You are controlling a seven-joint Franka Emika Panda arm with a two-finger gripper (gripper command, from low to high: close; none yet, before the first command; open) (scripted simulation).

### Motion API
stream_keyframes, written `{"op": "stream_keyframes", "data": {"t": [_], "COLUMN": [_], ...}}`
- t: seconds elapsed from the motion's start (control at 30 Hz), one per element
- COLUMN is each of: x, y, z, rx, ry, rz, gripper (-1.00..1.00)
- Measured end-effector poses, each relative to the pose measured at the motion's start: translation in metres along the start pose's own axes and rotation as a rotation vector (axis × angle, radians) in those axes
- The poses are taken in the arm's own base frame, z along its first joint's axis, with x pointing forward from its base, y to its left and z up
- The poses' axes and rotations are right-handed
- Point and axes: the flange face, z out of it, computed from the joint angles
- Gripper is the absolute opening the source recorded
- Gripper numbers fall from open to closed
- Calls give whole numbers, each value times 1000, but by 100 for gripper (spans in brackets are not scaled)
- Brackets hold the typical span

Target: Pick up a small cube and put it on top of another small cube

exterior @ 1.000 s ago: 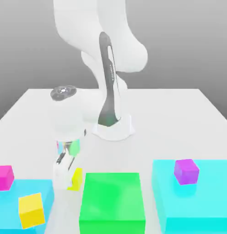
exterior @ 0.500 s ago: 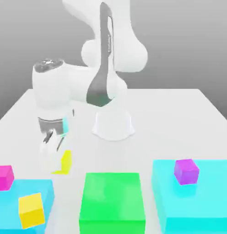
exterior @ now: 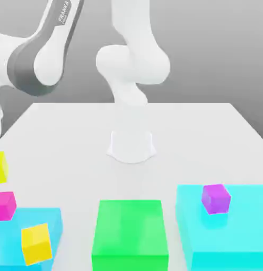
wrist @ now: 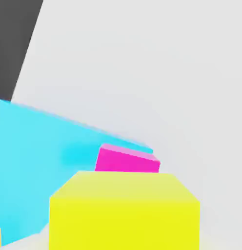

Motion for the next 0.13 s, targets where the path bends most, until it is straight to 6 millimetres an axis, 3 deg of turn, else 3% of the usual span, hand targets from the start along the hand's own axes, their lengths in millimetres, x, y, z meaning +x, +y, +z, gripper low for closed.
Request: {"op": "stream_keyframes", "data": {"t": [0.03,0.13], "x": [0,0], "y": [0,0], "z": [9,9], "rx": [0,0], "ry": [0,0], "rz": [-1,-1], "gripper": [100,100]}}
